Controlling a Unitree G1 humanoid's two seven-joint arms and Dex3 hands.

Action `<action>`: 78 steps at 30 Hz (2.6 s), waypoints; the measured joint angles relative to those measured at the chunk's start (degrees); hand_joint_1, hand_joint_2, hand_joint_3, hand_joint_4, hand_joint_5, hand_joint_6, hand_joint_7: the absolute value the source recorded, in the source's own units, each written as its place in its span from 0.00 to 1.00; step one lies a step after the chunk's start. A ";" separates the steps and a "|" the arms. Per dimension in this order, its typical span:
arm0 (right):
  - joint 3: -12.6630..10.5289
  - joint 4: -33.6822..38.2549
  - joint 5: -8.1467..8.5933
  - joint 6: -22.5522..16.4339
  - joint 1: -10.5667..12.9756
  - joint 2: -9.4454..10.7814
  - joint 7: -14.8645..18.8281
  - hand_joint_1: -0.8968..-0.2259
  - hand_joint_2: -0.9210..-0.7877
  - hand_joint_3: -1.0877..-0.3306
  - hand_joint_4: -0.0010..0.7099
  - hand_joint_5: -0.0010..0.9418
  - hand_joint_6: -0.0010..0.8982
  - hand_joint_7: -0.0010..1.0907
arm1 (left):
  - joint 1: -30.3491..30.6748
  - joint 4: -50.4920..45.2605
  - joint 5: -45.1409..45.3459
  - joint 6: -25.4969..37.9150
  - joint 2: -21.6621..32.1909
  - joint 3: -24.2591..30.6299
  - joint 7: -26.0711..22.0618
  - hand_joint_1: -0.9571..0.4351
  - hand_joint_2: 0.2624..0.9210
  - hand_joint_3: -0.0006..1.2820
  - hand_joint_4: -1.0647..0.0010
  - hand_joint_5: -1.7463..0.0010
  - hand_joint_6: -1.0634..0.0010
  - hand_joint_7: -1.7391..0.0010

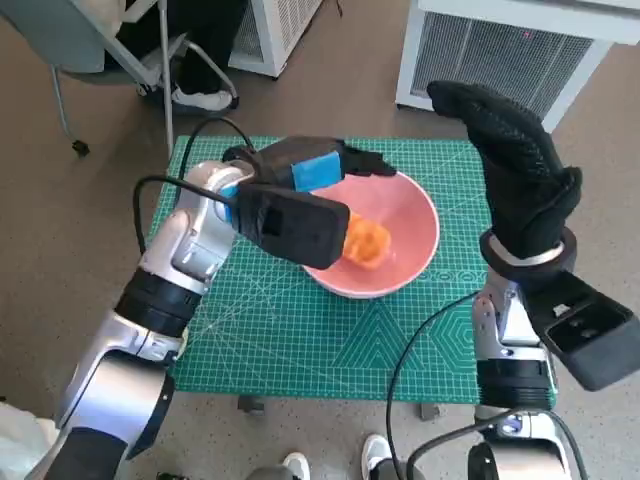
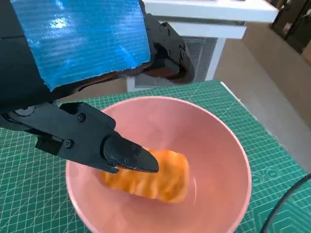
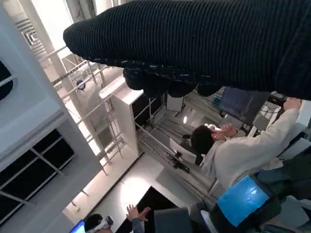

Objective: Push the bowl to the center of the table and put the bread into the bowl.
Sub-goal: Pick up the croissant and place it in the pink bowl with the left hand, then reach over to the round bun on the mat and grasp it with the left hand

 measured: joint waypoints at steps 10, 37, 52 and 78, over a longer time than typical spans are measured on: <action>0.27 -0.01 0.09 0.17 0.13 0.04 0.00 0.51 0.00 0.36 0.22 0.12 0.00 0.51 | 8.42 -17.59 -5.34 -0.75 7.19 7.75 -1.49 0.53 0.89 0.00 0.91 0.99 0.72 0.99; 1.24 0.39 0.53 0.88 0.21 0.69 0.05 0.48 0.00 0.41 0.00 0.47 0.00 0.56 | 54.36 -46.99 -20.16 -5.52 29.99 42.47 -7.76 0.50 0.91 0.00 0.78 0.99 0.64 0.98; 1.15 4.51 1.32 -0.41 -0.39 0.82 1.91 0.48 0.00 0.44 0.06 0.41 0.00 0.58 | 68.67 -50.68 -17.76 -2.68 30.32 45.97 -8.66 0.47 0.92 0.00 0.79 1.00 0.64 0.99; 0.99 5.57 1.76 -1.30 -0.79 0.21 3.06 0.49 0.00 0.43 0.08 0.39 0.00 0.58 | 64.96 -33.40 -7.69 -1.04 28.50 29.25 -1.53 0.54 0.94 0.00 0.51 0.96 0.49 0.92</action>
